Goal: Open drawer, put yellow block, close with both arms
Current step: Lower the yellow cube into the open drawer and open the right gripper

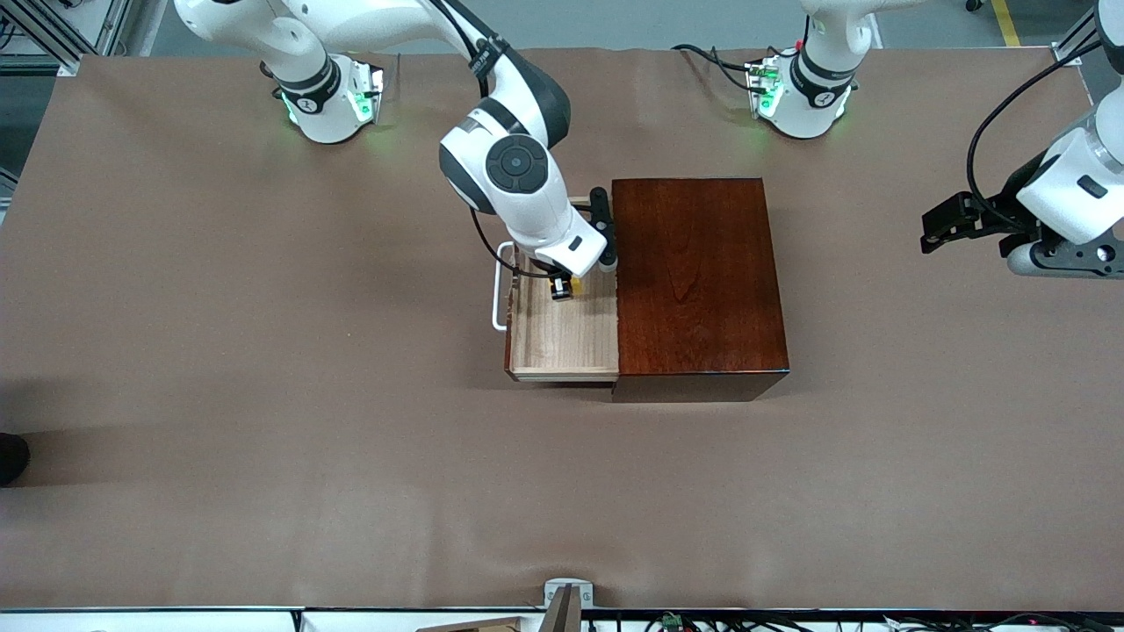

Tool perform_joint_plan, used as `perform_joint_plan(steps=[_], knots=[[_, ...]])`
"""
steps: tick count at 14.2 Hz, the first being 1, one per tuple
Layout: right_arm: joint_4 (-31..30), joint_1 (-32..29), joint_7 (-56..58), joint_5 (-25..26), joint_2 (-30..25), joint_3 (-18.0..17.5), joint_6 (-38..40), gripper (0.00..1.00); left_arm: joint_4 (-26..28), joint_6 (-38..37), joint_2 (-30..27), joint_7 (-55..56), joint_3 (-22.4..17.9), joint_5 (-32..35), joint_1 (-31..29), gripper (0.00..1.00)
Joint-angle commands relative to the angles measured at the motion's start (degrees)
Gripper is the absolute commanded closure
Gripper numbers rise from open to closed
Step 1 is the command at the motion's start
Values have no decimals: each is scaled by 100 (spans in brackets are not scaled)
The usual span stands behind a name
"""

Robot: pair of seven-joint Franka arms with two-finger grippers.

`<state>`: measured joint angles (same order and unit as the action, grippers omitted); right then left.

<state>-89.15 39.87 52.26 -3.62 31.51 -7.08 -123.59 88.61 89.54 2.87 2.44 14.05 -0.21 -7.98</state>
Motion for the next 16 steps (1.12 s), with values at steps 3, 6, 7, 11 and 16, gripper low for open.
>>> perform_joint_plan(steps=[3,6,7,11,16], knots=[[249,179,-505,327,312,75,-69,100,-2,63,-32,-69,45,21,-63,0],[249,267,-944,423,391,75,-139,1,-2,55,-41,-104,-216,30,277,0],[249,258,-963,467,391,75,-139,0,-2,55,-49,-95,-575,30,610,0],[249,197,-981,450,216,75,-60,0,7,28,-41,-121,-1290,21,1220,0],[258,56,-981,441,-381,75,580,0,7,28,-23,-60,-1273,13,1220,0]])
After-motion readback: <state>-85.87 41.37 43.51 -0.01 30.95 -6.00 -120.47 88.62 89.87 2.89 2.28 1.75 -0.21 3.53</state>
